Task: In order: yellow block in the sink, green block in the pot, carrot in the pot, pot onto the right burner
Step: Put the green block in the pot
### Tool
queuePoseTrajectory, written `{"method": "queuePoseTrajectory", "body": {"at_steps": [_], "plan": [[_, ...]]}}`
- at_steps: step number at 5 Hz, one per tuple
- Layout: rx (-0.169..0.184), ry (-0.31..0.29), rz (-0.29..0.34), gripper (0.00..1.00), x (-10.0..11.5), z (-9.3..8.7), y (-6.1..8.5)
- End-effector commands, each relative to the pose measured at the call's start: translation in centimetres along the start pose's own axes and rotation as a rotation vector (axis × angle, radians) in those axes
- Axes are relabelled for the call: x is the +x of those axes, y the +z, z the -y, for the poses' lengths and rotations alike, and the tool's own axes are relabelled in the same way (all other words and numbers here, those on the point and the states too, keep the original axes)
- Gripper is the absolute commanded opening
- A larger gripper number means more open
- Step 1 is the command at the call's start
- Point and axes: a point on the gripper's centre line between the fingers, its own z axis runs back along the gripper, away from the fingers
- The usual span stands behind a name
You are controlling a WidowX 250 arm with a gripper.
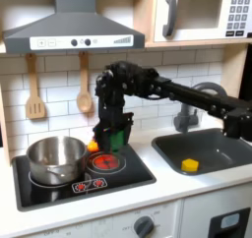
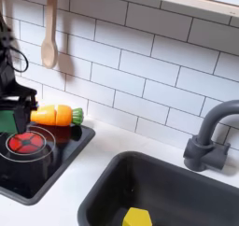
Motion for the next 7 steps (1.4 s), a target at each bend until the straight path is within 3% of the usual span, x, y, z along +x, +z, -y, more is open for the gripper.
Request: {"method": "queuePoseTrajectory", "body": {"at_steps": [1,7], "plan": [[0.011,0.039,0.050,0.00,1.4,-1.7,2.4],[0.039,0.122,0.006,0.00,5.1,-5.4,-0.1]]}}
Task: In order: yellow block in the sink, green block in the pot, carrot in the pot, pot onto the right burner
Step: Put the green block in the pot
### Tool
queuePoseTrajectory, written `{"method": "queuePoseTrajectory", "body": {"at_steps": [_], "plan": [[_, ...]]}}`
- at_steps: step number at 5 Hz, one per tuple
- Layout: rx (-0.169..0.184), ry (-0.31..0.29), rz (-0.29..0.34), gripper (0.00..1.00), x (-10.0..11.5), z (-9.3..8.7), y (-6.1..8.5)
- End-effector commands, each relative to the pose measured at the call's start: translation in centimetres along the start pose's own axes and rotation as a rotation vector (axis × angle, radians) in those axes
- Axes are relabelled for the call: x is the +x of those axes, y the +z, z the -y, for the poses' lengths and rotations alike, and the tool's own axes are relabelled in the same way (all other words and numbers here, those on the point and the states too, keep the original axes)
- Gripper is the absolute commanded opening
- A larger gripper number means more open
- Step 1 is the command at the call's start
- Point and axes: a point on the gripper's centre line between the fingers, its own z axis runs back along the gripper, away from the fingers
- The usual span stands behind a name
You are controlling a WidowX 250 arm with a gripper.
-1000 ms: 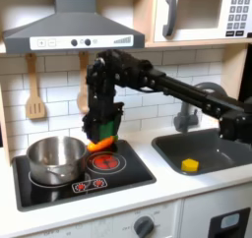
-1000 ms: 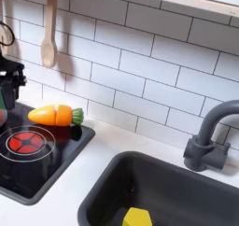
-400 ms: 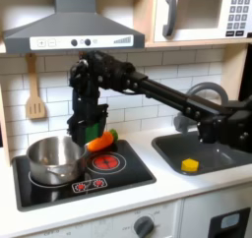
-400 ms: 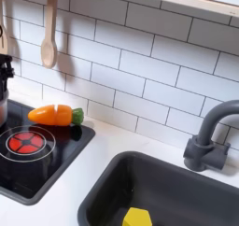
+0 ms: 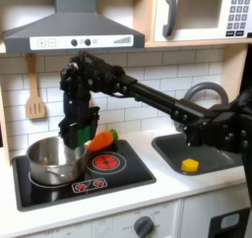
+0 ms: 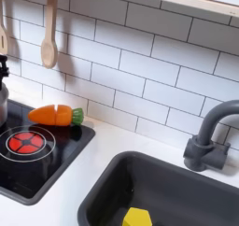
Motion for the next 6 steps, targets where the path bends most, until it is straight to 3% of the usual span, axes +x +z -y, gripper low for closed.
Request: {"method": "queuePoseTrajectory", "body": {"at_steps": [1,6], "plan": [[0.004,0.015,-0.021,0.00,1.1,-0.6,-1.0],[0.017,0.050,-0.085,0.00,2.0,-2.7,-3.6]]}}
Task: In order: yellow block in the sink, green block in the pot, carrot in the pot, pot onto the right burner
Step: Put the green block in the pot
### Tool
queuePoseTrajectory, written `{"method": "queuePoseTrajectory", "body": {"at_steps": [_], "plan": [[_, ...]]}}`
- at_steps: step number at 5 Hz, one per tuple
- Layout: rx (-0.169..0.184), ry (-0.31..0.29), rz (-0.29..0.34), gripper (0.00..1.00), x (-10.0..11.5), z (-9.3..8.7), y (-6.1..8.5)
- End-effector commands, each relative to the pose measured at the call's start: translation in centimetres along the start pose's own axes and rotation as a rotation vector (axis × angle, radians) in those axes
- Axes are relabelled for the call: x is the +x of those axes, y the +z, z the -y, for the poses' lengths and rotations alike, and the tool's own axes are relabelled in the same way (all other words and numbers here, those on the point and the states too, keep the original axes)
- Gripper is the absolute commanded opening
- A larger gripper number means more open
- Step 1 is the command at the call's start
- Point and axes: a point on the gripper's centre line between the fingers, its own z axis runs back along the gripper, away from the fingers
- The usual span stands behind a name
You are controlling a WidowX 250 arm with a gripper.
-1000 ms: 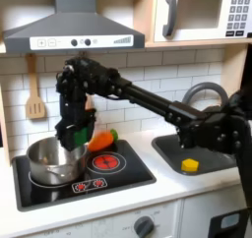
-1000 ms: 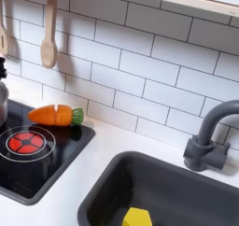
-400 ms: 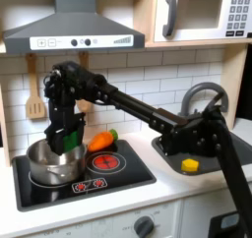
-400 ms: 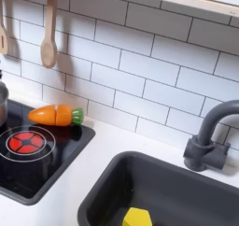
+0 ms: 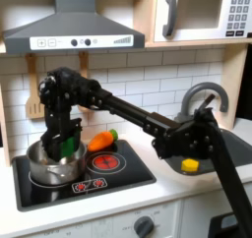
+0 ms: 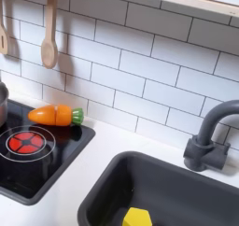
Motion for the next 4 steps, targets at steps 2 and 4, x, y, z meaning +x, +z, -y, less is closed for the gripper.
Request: {"method": "queuePoseTrajectory", "body": {"at_steps": [2,4], "plan": [[0.023,-0.002,-0.016,0.00,0.1,-0.7,-1.4],[0.034,-0.011,-0.009,0.00,0.1,-0.6,-2.0]]}}
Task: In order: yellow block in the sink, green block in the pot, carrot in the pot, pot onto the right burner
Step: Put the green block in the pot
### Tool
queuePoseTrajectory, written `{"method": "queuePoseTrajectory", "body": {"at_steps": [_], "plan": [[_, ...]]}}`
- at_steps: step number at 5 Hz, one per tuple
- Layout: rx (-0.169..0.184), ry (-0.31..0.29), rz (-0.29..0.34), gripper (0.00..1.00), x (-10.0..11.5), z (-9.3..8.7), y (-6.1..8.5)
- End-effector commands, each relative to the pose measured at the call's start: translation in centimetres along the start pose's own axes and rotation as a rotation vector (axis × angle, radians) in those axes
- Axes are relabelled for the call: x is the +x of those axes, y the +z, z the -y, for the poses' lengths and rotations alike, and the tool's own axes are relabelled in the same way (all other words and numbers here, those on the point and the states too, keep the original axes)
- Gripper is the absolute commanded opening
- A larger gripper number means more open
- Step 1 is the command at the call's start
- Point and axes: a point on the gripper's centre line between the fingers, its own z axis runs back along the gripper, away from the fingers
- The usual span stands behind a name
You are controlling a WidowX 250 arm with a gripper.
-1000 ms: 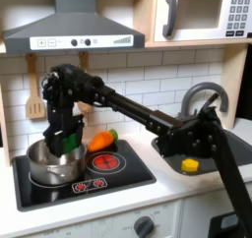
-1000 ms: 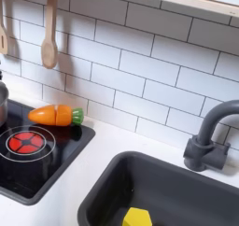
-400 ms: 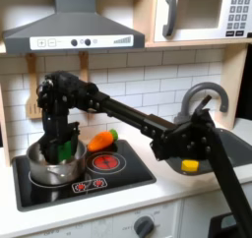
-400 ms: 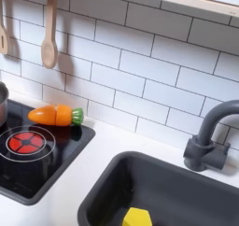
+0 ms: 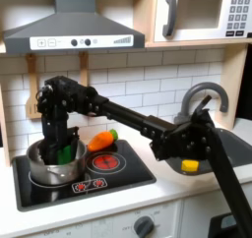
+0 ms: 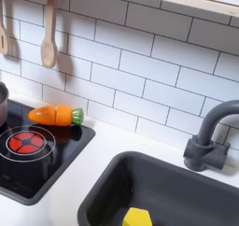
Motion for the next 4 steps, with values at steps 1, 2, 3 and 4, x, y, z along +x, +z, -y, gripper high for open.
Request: {"method": "queuePoseTrajectory", "body": {"at_steps": [1,2,3,4], "plan": [[0.014,0.001,0.000,0.00,0.01,0.01,-0.90],[0.021,0.006,0.002,0.00,0.07,-0.18,-1.31],[0.024,0.007,0.011,0.00,0.25,-0.22,-1.07],[0.025,0.007,0.011,0.00,0.23,-0.17,-0.93]]}}
